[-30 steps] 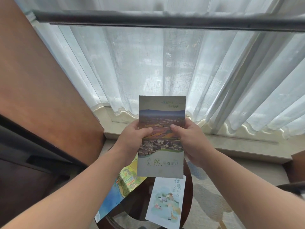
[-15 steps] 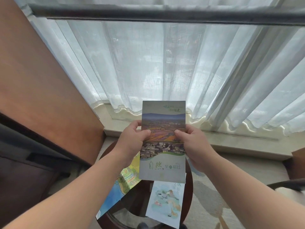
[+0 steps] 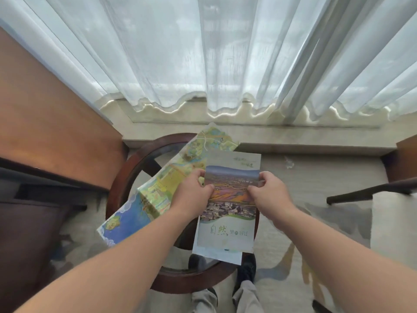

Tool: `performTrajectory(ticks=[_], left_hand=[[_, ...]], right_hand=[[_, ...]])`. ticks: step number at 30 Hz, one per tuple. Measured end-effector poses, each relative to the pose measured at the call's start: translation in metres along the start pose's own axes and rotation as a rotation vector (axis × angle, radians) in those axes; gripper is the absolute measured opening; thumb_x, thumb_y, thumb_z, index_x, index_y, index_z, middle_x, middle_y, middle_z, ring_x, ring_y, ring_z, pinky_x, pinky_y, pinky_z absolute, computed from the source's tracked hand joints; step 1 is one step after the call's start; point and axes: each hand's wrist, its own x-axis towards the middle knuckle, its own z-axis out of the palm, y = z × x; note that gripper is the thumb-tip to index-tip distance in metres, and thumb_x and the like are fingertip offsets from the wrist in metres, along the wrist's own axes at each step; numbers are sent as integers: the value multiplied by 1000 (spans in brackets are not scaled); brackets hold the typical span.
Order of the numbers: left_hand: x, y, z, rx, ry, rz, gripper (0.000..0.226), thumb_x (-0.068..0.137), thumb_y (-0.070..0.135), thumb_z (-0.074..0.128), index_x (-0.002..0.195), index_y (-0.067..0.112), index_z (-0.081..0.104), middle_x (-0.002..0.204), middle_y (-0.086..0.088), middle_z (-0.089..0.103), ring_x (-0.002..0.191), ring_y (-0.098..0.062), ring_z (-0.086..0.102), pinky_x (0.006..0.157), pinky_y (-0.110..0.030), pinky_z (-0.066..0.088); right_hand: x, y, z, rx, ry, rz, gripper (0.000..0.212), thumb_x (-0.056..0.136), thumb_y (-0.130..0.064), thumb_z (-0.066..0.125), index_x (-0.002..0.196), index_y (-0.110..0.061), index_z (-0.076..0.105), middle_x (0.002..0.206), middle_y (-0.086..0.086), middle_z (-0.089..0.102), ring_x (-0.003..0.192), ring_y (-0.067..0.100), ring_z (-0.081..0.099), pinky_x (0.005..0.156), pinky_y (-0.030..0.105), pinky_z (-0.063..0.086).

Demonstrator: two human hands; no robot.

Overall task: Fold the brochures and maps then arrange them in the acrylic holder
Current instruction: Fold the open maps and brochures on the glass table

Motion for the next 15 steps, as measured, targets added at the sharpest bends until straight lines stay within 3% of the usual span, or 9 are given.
performTrajectory(ticks=[6,9,12,15], left_hand=[[11,-48,55,165,-77,-105,32,93,27,56,124,32,47,77,0,63,71,-21,63,64,-38,51],[14,-67,70,240,-83,-128,36,92,24,55,126,31,44,74,1,62,65,-19,60,53,-34,43],[15,-80,77,288,-73,-146,37,91,22,56,125,29,43,78,5,60,66,-15,58,51,-30,39],[16,-85,82,319,-49,-151,38,90,21,57,124,28,43,92,2,59,74,-19,59,58,-34,48]], right_hand=[[12,60,40,-74,-69,72,45,84,-16,63,124,-27,46,116,2,61,97,22,63,82,46,56],[16,75,58,-195,-99,109,68,83,-25,67,142,-23,33,123,4,50,103,24,57,84,42,53],[19,85,73,-232,-129,130,74,84,-28,67,145,-21,27,122,5,44,99,23,55,77,36,49],[24,91,84,-268,-144,146,78,84,-29,67,147,-19,23,122,5,40,100,24,53,76,35,46]])
